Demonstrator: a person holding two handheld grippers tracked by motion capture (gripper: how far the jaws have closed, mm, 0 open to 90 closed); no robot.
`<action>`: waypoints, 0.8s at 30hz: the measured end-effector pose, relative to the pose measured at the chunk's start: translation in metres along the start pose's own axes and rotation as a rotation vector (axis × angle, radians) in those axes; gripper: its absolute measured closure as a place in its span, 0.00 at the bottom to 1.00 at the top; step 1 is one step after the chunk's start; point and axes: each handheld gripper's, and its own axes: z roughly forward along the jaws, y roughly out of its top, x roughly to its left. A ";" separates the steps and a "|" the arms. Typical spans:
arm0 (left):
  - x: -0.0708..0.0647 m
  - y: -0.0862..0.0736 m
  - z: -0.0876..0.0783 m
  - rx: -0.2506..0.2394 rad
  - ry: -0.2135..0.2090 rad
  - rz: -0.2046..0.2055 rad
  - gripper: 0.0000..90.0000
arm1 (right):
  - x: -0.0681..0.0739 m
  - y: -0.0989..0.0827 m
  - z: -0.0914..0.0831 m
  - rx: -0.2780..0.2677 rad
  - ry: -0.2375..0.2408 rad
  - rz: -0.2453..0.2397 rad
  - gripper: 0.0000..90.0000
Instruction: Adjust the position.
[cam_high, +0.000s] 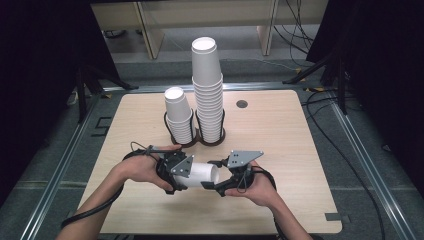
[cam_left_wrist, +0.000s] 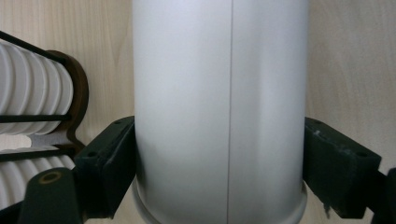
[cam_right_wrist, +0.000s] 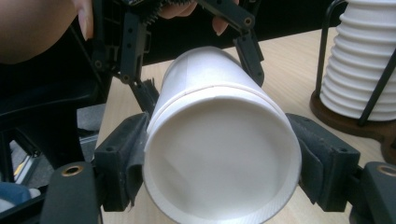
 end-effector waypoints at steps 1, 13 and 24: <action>0.000 0.000 -0.001 -0.003 0.003 0.012 0.18 | 0.000 0.000 -0.001 0.005 0.002 0.008 0.29; -0.001 -0.006 -0.002 -0.095 0.002 0.008 0.15 | 0.001 0.001 -0.003 -0.015 0.011 0.011 0.30; -0.003 -0.011 -0.004 -0.192 0.003 -0.021 0.15 | 0.001 -0.003 -0.005 -0.002 0.015 0.024 0.30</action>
